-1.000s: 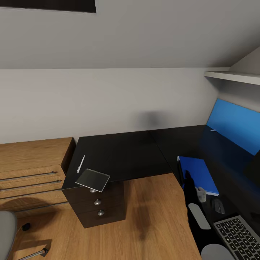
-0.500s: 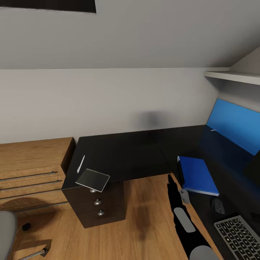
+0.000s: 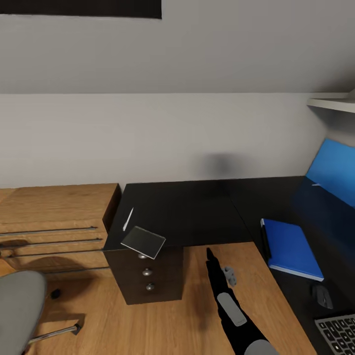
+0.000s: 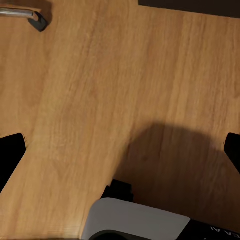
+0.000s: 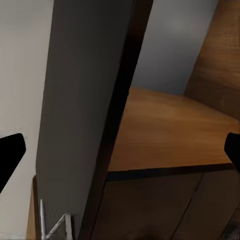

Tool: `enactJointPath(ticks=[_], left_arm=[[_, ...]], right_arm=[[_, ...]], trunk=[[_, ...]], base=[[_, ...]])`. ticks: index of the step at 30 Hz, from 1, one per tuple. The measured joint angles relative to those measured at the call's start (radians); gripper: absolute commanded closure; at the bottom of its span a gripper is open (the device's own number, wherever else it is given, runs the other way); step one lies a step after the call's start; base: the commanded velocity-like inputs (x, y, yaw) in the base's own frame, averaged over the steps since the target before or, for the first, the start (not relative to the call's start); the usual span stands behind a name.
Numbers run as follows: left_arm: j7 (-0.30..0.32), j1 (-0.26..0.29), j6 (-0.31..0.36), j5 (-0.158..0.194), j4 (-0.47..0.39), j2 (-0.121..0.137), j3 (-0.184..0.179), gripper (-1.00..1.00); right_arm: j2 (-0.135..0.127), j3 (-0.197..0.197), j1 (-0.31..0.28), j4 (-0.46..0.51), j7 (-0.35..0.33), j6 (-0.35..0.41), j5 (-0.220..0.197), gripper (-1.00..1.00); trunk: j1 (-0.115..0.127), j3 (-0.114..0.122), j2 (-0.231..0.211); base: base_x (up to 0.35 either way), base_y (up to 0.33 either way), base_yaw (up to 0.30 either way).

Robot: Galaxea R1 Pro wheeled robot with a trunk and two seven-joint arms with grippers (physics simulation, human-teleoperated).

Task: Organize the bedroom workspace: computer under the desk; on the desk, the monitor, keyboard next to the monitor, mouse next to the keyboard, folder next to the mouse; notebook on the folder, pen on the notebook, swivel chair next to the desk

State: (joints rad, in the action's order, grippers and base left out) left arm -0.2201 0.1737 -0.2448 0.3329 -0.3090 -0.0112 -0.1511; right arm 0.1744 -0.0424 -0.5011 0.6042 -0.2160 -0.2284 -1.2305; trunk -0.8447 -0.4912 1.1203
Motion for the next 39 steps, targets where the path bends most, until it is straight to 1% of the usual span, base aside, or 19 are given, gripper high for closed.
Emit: enactJointPath(ticks=[1, 3, 5, 6, 8, 9, 10, 13, 19, 26, 28, 29, 31, 33, 34, 36, 39], left_arm=[[0.0, 0.0, 0.0, 0.0, 0.0, 0.0, 0.0, -1.0], [0.0, 0.0, 0.0, 0.0, 0.0, 0.0, 0.0, -1.0], [-0.001, 0.0, 0.0, 0.0, 0.0, 0.0, 0.0, -1.0], [-0.001, 0.0, 0.0, 0.0, 0.0, 0.0, 0.0, -1.0], [-0.001, 0.0, 0.0, 0.0, 0.0, 0.0, 0.0, -1.0], [-0.001, 0.0, 0.0, 0.0, 0.0, 0.0, -0.001, -1.0], [-0.001, 0.0, -0.001, 0.0, -0.001, 0.0, -0.001, -1.0], [-0.003, 0.0, -0.001, 0.0, -0.015, 0.0, 0.0, -1.0], [-0.004, 0.0, 0.0, 0.001, -0.066, -0.001, 0.005, -1.0], [-0.006, 0.0, 0.0, 0.001, -0.078, -0.002, 0.006, -1.0], [-0.007, 0.0, -0.001, 0.001, -0.08, -0.002, 0.006, -1.0], [-0.007, 0.0, -0.001, 0.001, -0.082, -0.002, 0.006, -1.0], [-0.007, 0.0, -0.004, 0.001, -0.084, -0.002, 0.006, -1.0], [-0.005, 0.0, -0.055, 0.001, -0.085, -0.002, 0.005, -1.0], [-0.005, 0.0, -0.08, 0.002, -0.085, -0.002, 0.005, -1.0], [-0.004, 0.0, -0.101, 0.002, -0.085, -0.002, 0.004, -1.0], [-0.004, 0.0, -0.114, 0.002, -0.092, -0.002, 0.003, -1.0]], right_arm=[[0.0, -0.014, 0.0, -0.002, 0.0, -0.001, -0.002, -1.0], [0.0, -0.029, 0.0, -0.004, 0.0, -0.001, -0.002, -1.0], [0.0, -0.058, 0.0, -0.006, 0.0, -0.001, -0.002, -1.0], [0.0, -0.066, 0.0, -0.006, 0.0, -0.001, -0.002, -1.0], [0.0, -0.103, 0.0, -0.006, 0.001, -0.001, -0.002, -1.0], [0.0, -0.131, 0.0, -0.006, 0.001, -0.001, -0.002, -1.0], [0.0, -0.139, 0.0, -0.006, 0.001, -0.001, -0.002, -1.0], [0.0, -0.15, 0.0, -0.006, 0.0, 0.0, -0.002, -1.0], [0.0, -0.153, 0.0, -0.006, 0.0, 0.005, -0.002, -1.0], [0.0, -0.156, 0.0, -0.006, 0.001, 0.009, -0.001, -1.0], [0.0, -0.163, 0.0, -0.006, 0.0, 0.01, -0.001, -1.0], [0.0, -0.201, 0.0, -0.006, -0.001, 0.011, -0.001, -1.0], [0.0, -0.228, 0.0, -0.005, -0.001, 0.011, -0.001, -1.0], [0.0, -0.257, 0.0, -0.006, -0.001, 0.012, -0.002, -1.0], [0.0, -0.265, 0.001, -0.006, -0.001, 0.012, -0.003, -1.0], [0.0, -0.272, 0.001, -0.006, -0.001, 0.012, -0.003, -1.0], [0.0, -0.276, 0.002, -0.006, -0.001, 0.012, -0.004, -1.0]], trunk=[[0.0, 0.0, 0.0], [0.0, 0.0, 0.0], [0.0, 0.0, 0.0], [0.0, 0.0, 0.0], [0.0, 0.0, 0.0], [0.0, 0.0, 0.0], [0.0, 0.0, 0.0], [0.0, 0.0, 0.0], [0.0, 0.0, 0.0], [-0.027, -0.022, 0.049], [-0.034, -0.029, 0.063], [-0.038, -0.032, 0.07], [-0.046, -0.038, 0.084], [-0.054, -0.044, 0.098], [-0.057, -0.047, 0.105], [-0.065, -0.054, 0.119], [-0.077, -0.063, 0.14]], base=[[0.0, 0.0, 0.275], [0.0, 0.0, 0.276], [0.0, 0.0, 0.277], [0.0, 0.0, 0.277], [0.0, 0.0, 0.277], [0.0, 0.0, 0.277], [0.0, 0.0, 0.277], [0.0, 0.0, 0.273], [0.0, 0.0, 0.15], [0.0, 0.0, 0.031], [0.0, 0.0, 0.005], [0.0, 0.0, 0.002], [0.0, 0.0, 0.001], [0.0, 0.0, 0.0], [0.0, 0.0, 0.0], [0.0, 0.0, 0.0], [0.0, 0.0, 0.0]])
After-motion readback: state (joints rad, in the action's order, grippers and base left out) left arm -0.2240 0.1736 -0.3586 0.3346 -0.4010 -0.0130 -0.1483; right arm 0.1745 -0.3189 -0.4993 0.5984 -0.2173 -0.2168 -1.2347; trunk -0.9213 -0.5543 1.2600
